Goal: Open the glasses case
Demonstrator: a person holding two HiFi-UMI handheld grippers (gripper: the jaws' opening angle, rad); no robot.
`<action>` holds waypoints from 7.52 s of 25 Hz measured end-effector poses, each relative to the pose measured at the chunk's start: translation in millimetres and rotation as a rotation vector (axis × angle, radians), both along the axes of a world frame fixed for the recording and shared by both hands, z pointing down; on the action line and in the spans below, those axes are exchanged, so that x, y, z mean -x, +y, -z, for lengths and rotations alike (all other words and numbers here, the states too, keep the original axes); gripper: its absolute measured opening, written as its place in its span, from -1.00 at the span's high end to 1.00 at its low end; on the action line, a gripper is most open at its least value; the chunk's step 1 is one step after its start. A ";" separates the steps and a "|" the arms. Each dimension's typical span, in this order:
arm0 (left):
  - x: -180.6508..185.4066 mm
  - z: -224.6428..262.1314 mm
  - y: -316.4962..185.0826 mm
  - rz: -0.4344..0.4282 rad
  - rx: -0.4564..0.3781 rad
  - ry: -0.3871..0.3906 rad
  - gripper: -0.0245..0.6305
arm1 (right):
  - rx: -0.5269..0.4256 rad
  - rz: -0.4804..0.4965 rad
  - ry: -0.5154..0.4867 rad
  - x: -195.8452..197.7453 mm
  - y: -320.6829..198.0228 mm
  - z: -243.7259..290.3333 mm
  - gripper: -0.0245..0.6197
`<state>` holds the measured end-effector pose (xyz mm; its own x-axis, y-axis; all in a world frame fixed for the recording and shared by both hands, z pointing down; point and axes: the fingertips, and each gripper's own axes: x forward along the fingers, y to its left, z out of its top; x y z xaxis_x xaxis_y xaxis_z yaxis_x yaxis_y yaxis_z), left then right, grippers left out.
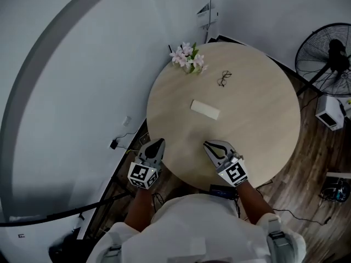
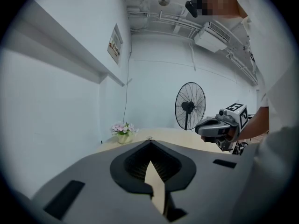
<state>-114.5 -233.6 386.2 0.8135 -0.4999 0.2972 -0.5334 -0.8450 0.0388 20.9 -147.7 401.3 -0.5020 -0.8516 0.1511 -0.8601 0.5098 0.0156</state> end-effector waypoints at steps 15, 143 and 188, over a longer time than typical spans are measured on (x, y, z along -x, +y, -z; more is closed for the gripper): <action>-90.7 -85.7 -71.8 -0.317 0.032 0.049 0.89 | 0.174 -0.389 0.084 -85.3 -56.0 -87.7 0.66; -129.9 -96.9 -60.9 -0.374 -0.026 0.069 0.89 | 0.012 -0.478 0.273 -156.5 -107.7 -53.2 0.82; 67.4 81.2 169.5 -0.310 -0.061 0.289 0.89 | -0.065 -0.647 -0.123 18.6 222.6 62.2 0.83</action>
<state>-181.9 -64.1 305.0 0.9736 -0.2281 0.0126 -0.2283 -0.9690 0.0942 2.3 74.9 339.1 0.1039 -0.9925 0.0640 -0.9900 -0.1094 -0.0887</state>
